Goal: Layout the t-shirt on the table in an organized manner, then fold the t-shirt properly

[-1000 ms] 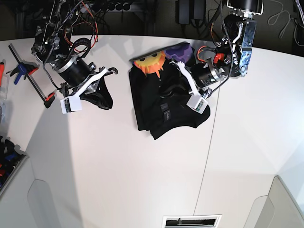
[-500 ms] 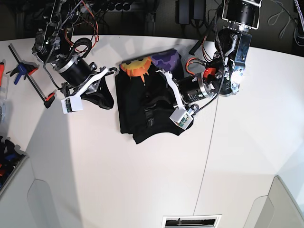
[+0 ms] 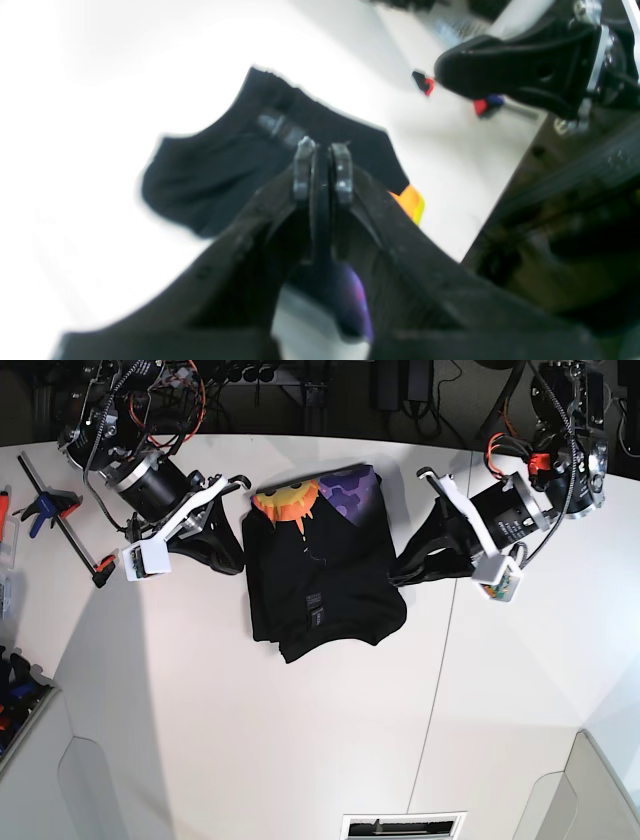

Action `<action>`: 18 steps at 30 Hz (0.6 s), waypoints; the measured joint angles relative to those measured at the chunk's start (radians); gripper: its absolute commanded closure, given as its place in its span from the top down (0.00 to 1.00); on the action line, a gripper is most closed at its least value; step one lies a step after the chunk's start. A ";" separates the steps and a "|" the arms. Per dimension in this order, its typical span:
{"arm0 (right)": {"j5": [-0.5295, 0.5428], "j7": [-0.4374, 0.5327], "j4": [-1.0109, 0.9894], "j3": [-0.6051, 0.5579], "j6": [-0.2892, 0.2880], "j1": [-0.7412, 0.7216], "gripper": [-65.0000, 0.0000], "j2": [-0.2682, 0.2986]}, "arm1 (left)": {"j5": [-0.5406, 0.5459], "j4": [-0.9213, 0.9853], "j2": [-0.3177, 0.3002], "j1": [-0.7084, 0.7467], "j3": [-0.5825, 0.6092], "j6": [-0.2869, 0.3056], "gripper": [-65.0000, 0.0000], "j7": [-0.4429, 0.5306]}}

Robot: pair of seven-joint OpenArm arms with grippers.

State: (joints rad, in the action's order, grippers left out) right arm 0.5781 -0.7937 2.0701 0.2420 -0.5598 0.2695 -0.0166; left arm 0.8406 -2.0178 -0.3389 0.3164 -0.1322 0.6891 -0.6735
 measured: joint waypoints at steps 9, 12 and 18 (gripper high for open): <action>0.032 0.000 0.080 0.000 0.004 0.215 0.00 0.097 | 0.146 -0.116 0.005 0.263 -0.263 0.000 0.07 -0.047; 0.080 -0.010 0.112 0.000 0.003 0.308 0.00 0.147 | 0.148 -0.117 0.019 0.334 -0.303 0.000 0.07 -0.048; 0.083 -0.034 0.141 0.000 0.000 0.501 0.00 0.214 | 0.113 -0.117 0.020 0.437 -0.320 0.000 0.07 -0.067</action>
State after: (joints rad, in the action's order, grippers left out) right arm 0.6609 -0.8280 2.2108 0.2420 -0.5594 0.7708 0.1978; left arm 0.9531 -2.1353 -0.3191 0.7536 -0.4522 0.6895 -0.7403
